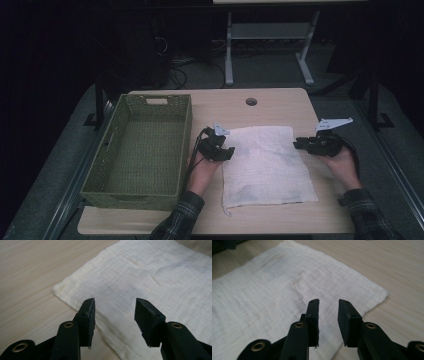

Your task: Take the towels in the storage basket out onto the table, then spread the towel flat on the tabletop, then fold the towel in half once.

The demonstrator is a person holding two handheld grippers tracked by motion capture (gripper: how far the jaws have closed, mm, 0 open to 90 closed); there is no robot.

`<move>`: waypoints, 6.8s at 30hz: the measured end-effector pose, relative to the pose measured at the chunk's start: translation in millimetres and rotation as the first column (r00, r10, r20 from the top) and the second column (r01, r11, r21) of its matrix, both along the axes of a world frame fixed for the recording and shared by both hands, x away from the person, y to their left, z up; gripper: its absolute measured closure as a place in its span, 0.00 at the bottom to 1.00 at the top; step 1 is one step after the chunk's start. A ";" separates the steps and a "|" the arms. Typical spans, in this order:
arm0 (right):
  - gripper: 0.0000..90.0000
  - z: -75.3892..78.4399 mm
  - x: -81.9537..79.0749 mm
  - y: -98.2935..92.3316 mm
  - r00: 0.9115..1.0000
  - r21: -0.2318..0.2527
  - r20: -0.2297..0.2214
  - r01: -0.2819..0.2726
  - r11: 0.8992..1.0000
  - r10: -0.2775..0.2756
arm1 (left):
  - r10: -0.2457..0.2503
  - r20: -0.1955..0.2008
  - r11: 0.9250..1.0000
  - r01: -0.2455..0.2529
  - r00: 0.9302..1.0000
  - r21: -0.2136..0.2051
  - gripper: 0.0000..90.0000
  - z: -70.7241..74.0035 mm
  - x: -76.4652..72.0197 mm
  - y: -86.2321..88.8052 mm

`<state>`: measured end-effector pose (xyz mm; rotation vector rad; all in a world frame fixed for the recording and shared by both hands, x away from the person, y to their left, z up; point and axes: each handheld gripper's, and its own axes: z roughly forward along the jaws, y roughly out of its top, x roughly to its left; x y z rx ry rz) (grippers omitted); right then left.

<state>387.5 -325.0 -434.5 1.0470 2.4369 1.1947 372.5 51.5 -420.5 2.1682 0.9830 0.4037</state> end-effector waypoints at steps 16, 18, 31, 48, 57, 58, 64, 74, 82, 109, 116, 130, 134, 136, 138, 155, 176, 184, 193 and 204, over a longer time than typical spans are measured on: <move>0.77 20.3 43.8 11.9 1.000 -0.014 0.019 0.013 1.000 -0.013 | 0.103 0.028 0.995 -0.103 0.994 -0.008 0.56 0.0 49.9 2.3; 0.77 19.5 49.2 12.7 1.000 0.001 0.017 0.018 1.000 -0.018 | 0.119 0.018 0.993 -0.118 0.993 -0.007 0.56 -3.6 54.0 1.8; 0.75 -2.7 80.4 9.6 0.997 -0.001 -0.012 0.081 0.997 -0.081 | 0.198 0.001 0.980 -0.198 0.980 0.029 0.56 -21.1 79.6 4.9; 0.74 -34.3 101.5 4.4 0.980 -0.062 -0.076 0.179 0.982 -0.183 | 0.214 -0.043 0.976 -0.213 0.976 0.037 0.56 -42.3 87.2 6.8; 0.95 -37.9 101.8 3.1 0.978 -0.073 -0.105 0.171 0.983 -0.178 | 0.212 -0.053 0.977 -0.212 0.976 0.017 0.56 -46.7 90.2 8.1; 0.95 -37.8 101.7 3.4 0.979 -0.074 -0.104 0.169 0.983 -0.176 | 0.212 -0.052 0.977 -0.212 0.976 0.013 0.57 -47.5 90.6 8.0; 0.96 -37.2 100.9 4.7 0.979 -0.084 -0.100 0.171 0.982 -0.179 | 0.198 -0.052 0.980 -0.198 0.979 0.001 0.77 -47.5 92.7 8.2; 0.97 -26.5 97.6 -11.7 0.979 -0.060 -0.080 0.183 0.981 -0.188 | 0.198 -0.033 0.978 -0.200 0.980 -0.060 0.96 -40.5 95.0 -0.9; 0.97 -1.5 100.5 -23.8 0.977 -0.052 -0.024 0.208 0.977 -0.210 | 0.205 0.045 0.976 -0.202 0.978 -0.078 0.96 -4.7 102.8 -9.7; 0.97 4.4 11.2 -31.7 0.984 0.052 0.049 0.167 0.985 -0.169 | 0.131 0.071 0.985 -0.121 0.989 -0.126 0.96 13.0 28.4 6.5; 0.97 1.6 -13.0 -31.5 0.988 0.030 0.038 0.148 0.989 -0.149 | 0.106 0.081 0.990 -0.098 0.991 -0.097 0.96 9.4 7.1 7.7; 0.96 -2.5 -48.4 -31.2 0.992 0.022 0.032 0.124 0.992 -0.125 | 0.068 0.047 0.990 -0.061 0.997 -0.130 0.96 -4.8 -30.3 16.4; 0.96 -4.1 -59.3 -31.6 0.993 0.014 0.032 0.116 0.993 -0.117 | 0.056 0.036 0.990 -0.051 0.998 -0.131 0.96 -10.5 -45.1 16.6; 0.96 -5.0 -64.5 -32.0 0.993 0.011 0.028 0.117 0.993 -0.117 | 0.052 0.045 0.991 -0.046 0.998 -0.122 0.95 -8.7 -50.2 17.6; 0.96 -5.3 -69.1 -33.6 0.994 0.023 0.028 0.105 0.994 -0.106 | 0.049 0.055 0.991 -0.042 0.997 -0.124 0.96 -6.9 -54.1 17.9; 0.96 -5.6 -106.8 -34.9 0.997 0.004 0.038 0.070 0.998 -0.070 | 0.012 0.062 0.995 -0.005 0.998 -0.103 0.96 -3.9 -88.9 17.9; 0.96 -16.7 -135.6 -34.4 0.999 -0.018 0.001 0.033 0.999 -0.033 | -0.035 0.018 0.998 0.036 0.999 -0.046 0.96 -14.3 -117.7 17.5; 0.96 -25.9 -141.5 -30.5 0.999 -0.042 -0.047 0.008 0.999 -0.010 | -0.061 -0.063 0.998 0.060 0.996 -0.023 0.95 -25.7 -118.4 19.2; 0.82 -16.5 -144.0 -35.1 1.000 0.007 -0.020 0.000 1.000 0.000 | -0.067 -0.025 0.996 0.066 0.997 -0.059 0.80 -10.9 -119.5 19.8; 0.81 -9.6 -101.2 -26.3 1.000 -0.021 0.009 0.028 0.999 -0.028 | -0.070 0.003 0.997 0.070 0.998 -0.042 0.65 -7.3 -86.8 5.8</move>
